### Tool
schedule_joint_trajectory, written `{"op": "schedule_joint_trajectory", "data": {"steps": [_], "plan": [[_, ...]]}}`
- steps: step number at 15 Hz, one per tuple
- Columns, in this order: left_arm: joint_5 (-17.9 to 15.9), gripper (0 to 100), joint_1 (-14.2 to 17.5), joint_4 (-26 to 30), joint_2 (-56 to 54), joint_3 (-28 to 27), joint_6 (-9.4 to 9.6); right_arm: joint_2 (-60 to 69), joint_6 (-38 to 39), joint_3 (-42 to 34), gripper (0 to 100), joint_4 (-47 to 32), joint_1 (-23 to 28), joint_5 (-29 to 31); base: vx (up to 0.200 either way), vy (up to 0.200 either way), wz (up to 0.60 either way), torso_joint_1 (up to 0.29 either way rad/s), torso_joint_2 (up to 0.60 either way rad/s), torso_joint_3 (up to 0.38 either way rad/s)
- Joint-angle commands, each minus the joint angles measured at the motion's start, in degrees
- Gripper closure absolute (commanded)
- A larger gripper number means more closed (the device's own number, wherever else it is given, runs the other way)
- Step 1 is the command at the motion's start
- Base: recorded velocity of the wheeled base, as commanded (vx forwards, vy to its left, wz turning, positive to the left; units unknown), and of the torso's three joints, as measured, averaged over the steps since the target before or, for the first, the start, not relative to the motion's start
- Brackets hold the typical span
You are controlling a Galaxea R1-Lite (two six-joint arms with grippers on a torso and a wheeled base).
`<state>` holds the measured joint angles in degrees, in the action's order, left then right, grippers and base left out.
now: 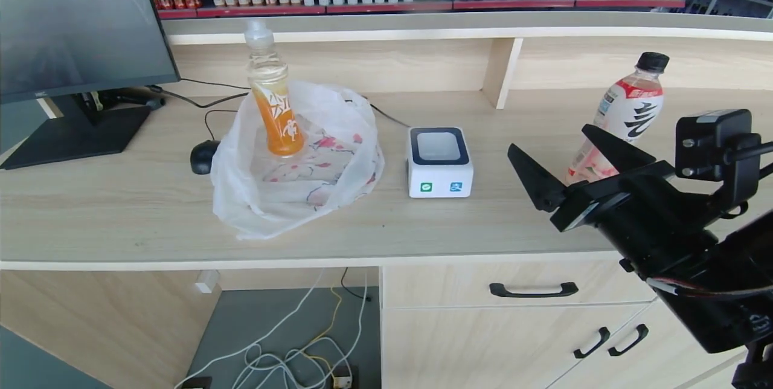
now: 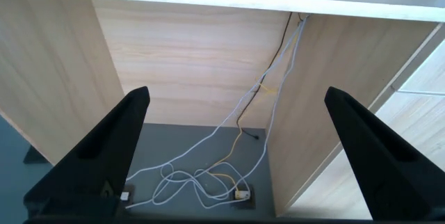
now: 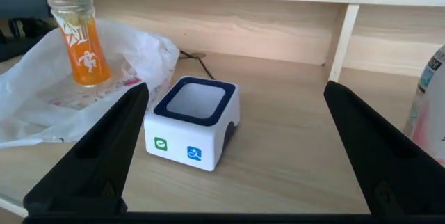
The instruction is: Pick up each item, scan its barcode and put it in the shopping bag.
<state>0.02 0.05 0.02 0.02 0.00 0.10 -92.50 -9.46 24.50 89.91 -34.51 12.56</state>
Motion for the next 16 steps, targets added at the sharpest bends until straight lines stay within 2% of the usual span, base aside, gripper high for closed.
{"op": "schedule_joint_trajectory", "data": {"steps": [1, 5, 10, 16], "plan": [[0.0, 0, 0.0, 0.0, 0.0, 0.0, -0.01, 0.7, 0.0, -0.7, 0, 0.1, 0.0, 0.0, 0.0, -0.2, 0.0, 0.002, -0.01, 0.002], [0.0, 0, 0.0, 0.0, 0.0, 0.0, 0.08, 0.8, -0.1, -1.8, 0, 0.1, 0.1, 0.2, 0.0, -0.2, 0.0, 0.005, 0.0, 0.007], [0.0, 0, 0.0, 0.0, 0.0, 0.0, 0.25, -0.5, 0.0, -6.0, 0, 0.1, 5.2, 0.3, 0.0, 0.0, 0.0, 0.0, 0.0, 0.0], [0.0, 0, 0.0, 0.0, 0.0, 0.0, 0.25, -8.0, 0.1, 0.1, 0, 0.1, 5.0, 0.3, 0.0, 0.0, 0.0, 0.0, 0.0, 0.0]]}}
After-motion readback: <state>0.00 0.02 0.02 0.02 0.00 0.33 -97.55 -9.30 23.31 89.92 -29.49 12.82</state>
